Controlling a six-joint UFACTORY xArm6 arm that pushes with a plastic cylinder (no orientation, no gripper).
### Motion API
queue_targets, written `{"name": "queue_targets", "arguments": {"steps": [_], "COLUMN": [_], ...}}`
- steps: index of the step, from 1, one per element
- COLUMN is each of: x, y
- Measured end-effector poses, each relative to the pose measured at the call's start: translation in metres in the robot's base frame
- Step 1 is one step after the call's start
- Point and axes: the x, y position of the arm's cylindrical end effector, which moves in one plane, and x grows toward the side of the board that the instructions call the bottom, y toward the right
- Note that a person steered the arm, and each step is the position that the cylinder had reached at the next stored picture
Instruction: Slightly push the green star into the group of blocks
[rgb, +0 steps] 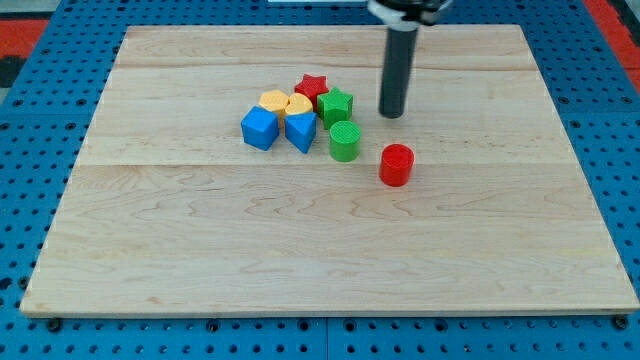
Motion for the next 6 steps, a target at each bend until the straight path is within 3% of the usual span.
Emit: {"name": "queue_targets", "arguments": {"steps": [2,6], "x": [-0.016,0.007], "y": [-0.015,-0.052]}}
